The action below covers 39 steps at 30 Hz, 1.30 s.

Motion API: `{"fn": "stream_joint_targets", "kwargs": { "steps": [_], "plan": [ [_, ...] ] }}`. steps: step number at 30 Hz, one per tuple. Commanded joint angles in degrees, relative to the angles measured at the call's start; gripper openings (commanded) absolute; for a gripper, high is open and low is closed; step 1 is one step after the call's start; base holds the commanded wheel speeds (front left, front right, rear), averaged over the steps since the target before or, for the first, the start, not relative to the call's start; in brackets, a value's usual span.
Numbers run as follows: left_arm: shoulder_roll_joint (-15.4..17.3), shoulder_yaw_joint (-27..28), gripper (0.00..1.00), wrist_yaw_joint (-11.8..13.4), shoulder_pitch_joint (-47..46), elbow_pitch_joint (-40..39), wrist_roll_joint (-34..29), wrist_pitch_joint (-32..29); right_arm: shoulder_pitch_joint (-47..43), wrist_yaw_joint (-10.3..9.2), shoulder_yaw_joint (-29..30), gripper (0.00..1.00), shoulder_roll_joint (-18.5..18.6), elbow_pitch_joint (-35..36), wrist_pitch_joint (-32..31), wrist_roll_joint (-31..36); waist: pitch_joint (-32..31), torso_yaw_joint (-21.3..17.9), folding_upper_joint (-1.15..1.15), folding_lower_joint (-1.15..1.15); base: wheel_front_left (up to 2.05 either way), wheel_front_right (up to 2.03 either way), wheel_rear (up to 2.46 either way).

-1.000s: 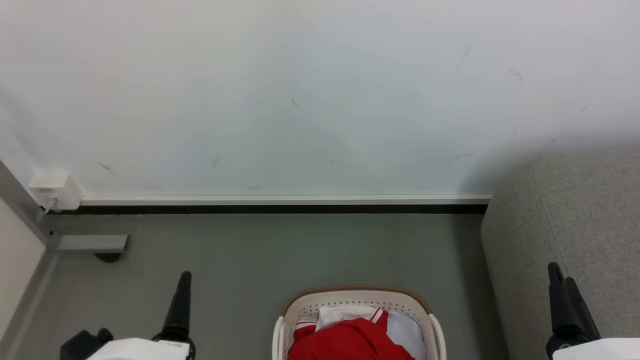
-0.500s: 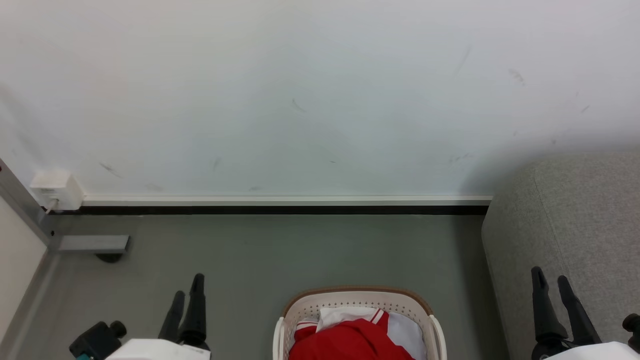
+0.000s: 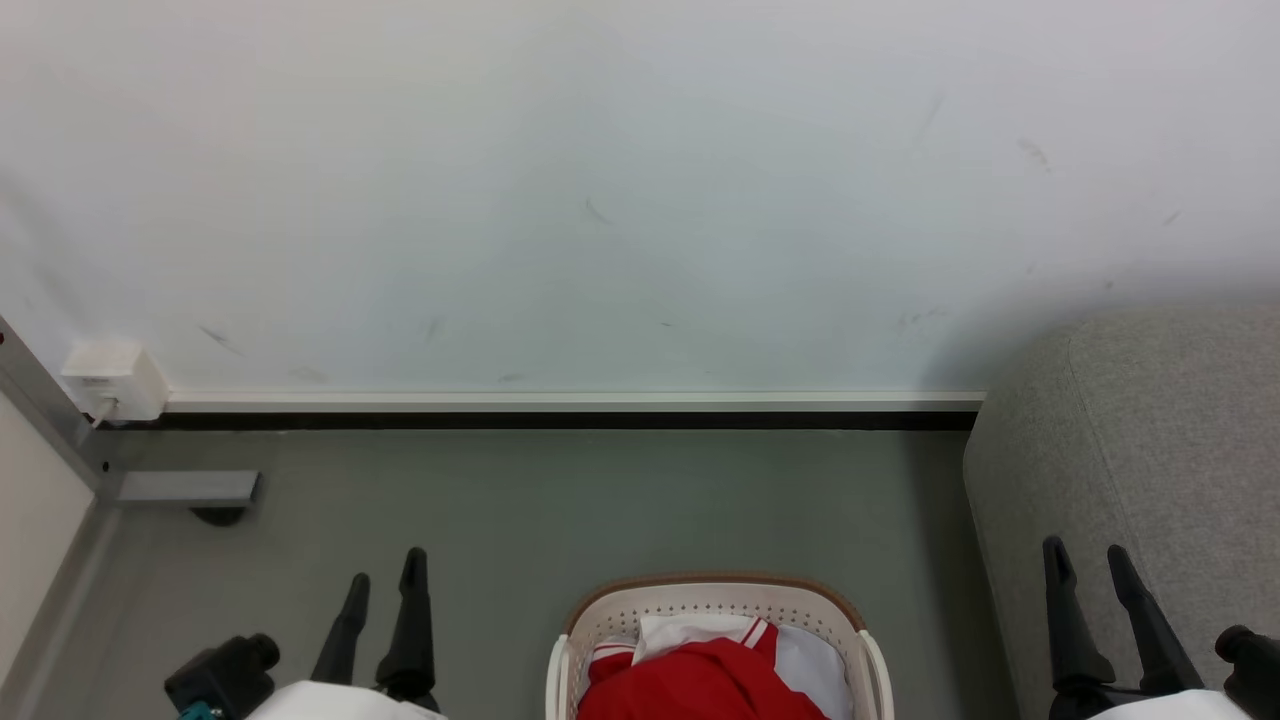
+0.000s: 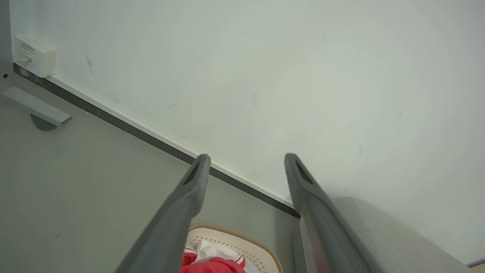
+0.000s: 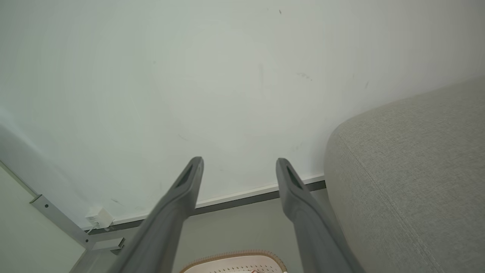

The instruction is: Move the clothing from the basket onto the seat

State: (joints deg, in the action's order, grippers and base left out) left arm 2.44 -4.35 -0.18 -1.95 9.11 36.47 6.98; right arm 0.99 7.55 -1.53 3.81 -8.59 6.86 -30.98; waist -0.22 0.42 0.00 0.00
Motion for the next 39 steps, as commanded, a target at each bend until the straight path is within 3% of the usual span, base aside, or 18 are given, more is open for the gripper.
{"fn": "stream_joint_targets", "kwargs": {
  "steps": [1,17,39],
  "plan": [
    [0.46,-0.10,1.00,0.09,0.03,-0.78,-2.06,0.56,-0.08,-0.06,-0.14,1.00,0.37,0.43,0.66,1.93,-0.01,0.02,0.00,0.00,0.00,0.00,0.00],
    [0.57,-0.55,1.00,0.60,1.10,-1.47,-12.92,2.90,-0.91,-0.07,0.03,1.00,-0.18,-0.64,3.01,9.90,-0.34,0.13,0.00,0.00,0.00,0.00,0.00],
    [0.96,-0.95,1.00,0.78,2.76,-2.15,-24.44,5.65,-2.58,-0.09,-0.05,1.00,-0.79,-2.16,5.77,15.53,-0.79,-0.04,0.00,0.00,0.00,0.00,0.00]
  ]
}}
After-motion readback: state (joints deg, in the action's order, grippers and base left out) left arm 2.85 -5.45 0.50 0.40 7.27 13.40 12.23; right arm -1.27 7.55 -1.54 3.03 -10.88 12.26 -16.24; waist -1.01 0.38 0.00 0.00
